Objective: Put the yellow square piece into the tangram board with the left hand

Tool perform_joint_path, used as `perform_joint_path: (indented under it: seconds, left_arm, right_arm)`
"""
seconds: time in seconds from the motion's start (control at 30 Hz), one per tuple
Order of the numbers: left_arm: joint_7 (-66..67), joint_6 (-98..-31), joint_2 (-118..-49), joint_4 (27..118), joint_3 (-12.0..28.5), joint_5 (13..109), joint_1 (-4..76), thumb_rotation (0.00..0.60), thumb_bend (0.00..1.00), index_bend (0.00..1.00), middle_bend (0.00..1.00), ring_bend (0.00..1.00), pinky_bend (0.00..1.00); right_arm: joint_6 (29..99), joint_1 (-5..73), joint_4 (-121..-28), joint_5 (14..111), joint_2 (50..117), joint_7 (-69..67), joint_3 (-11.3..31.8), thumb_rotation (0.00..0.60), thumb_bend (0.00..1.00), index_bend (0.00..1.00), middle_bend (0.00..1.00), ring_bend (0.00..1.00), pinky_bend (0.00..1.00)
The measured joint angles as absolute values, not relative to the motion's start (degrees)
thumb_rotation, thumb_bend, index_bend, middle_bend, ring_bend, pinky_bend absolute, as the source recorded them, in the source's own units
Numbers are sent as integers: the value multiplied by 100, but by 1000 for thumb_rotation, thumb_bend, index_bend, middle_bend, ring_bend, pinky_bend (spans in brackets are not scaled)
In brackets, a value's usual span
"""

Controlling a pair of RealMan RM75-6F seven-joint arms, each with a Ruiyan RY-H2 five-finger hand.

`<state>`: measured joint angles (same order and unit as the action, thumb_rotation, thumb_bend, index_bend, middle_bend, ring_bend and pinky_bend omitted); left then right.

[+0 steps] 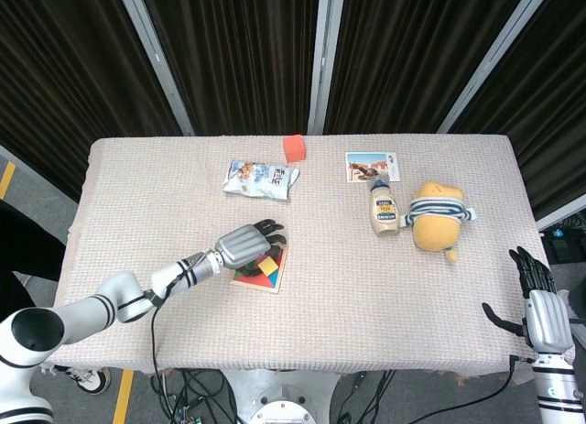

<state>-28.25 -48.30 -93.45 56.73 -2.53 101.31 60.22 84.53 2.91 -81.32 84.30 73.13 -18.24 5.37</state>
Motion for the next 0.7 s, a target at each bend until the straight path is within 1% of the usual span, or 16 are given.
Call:
perform_joint_path:
  seconds: [0.27, 0.7]
  left_arm:
    - [-2928, -5053, -9411, 5445, -411, 10213, 6080, 600, 304, 492, 182, 0, 76]
    - [-2867, -5255, -9683, 4912, -559, 10208, 6109, 600, 304, 501, 182, 0, 76]
  right_arm:
    - [8451, 299, -8183, 8433, 7303, -1757, 526, 600, 131, 0, 0, 0, 0]
    - [8437, 299, -8155, 8386, 7308, -1788, 534, 600, 132, 0, 0, 0, 0]
